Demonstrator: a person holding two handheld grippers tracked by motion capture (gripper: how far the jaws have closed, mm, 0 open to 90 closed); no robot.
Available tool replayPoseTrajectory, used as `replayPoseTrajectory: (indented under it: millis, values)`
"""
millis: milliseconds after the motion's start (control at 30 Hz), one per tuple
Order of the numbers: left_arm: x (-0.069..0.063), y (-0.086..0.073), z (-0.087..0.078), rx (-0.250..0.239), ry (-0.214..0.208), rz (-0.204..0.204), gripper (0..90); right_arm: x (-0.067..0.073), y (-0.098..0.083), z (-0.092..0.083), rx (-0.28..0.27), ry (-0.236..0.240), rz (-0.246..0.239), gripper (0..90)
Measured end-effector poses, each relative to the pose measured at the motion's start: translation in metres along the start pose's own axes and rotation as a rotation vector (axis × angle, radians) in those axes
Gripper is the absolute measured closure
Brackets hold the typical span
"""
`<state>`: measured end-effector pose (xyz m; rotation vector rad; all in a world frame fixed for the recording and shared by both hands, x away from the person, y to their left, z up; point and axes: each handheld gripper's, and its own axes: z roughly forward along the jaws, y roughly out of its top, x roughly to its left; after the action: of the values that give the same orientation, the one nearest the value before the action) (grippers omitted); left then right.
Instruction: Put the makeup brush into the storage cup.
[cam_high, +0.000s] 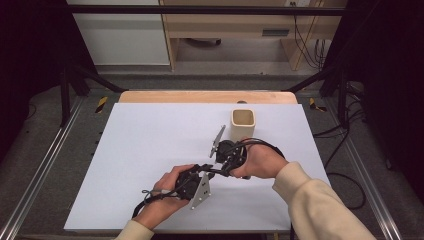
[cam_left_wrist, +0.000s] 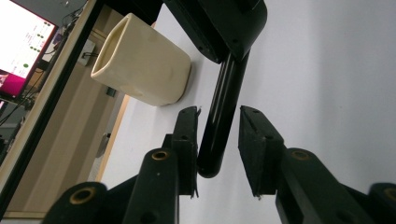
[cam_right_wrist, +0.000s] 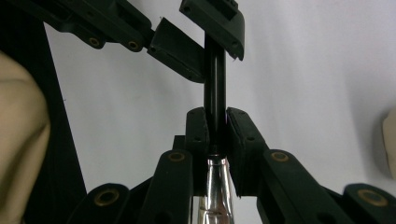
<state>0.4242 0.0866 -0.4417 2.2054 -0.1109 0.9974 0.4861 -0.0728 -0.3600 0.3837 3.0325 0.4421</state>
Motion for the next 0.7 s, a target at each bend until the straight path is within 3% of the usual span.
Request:
replayPoseTrajectory:
  millis: [200,233,367,467,500,567,600,700]
  values:
    - [-0.002,0.000,0.001,0.006,-0.023,0.007,74.3,0.001,0.000,0.002,0.008,0.011,-0.001,79.4]
    - [0.005,0.002,-0.005,0.093,-0.034,0.114,75.0,0.002,0.000,0.002,0.008,0.013,-0.002,79.4]
    - [0.000,0.002,-0.003,0.077,-0.056,0.096,78.0,0.001,-0.001,0.002,0.005,0.022,-0.029,79.0]
    - [-0.001,0.003,-0.003,0.092,-0.074,0.099,79.0,0.001,-0.002,-0.001,-0.032,0.034,-0.054,61.3]
    - [-0.001,0.002,-0.003,0.084,-0.081,0.086,79.0,0.001,-0.002,-0.001,-0.032,0.034,-0.054,61.3]
    - [-0.004,0.000,-0.001,0.041,-0.077,0.025,79.0,0.000,-0.004,-0.003,-0.054,0.021,-0.062,50.8]
    - [0.000,-0.001,-0.003,0.088,-0.085,0.077,79.0,0.000,-0.005,-0.005,-0.060,0.017,-0.064,46.6]
    - [0.002,-0.004,-0.005,0.114,-0.082,0.083,79.0,-0.001,-0.011,-0.009,-0.068,-0.002,-0.046,39.4]
